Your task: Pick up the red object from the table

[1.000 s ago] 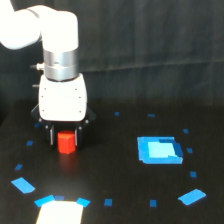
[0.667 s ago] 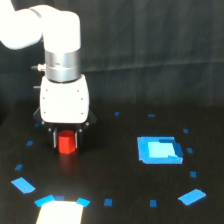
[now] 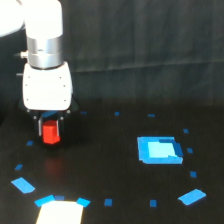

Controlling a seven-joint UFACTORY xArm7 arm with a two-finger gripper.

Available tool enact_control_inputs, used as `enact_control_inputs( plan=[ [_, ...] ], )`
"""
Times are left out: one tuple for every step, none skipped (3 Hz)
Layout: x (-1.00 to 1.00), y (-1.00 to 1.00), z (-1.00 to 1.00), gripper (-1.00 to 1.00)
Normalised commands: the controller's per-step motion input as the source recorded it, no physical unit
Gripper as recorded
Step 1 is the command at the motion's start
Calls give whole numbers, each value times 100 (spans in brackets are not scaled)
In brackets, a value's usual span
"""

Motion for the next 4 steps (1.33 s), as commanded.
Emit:
enact_control_inputs(
  plan=[
    [0, 24, 96, -40],
    [34, 87, 98, -96],
    [55, 100, 91, -100],
    [37, 100, 46, -97]
  ],
)
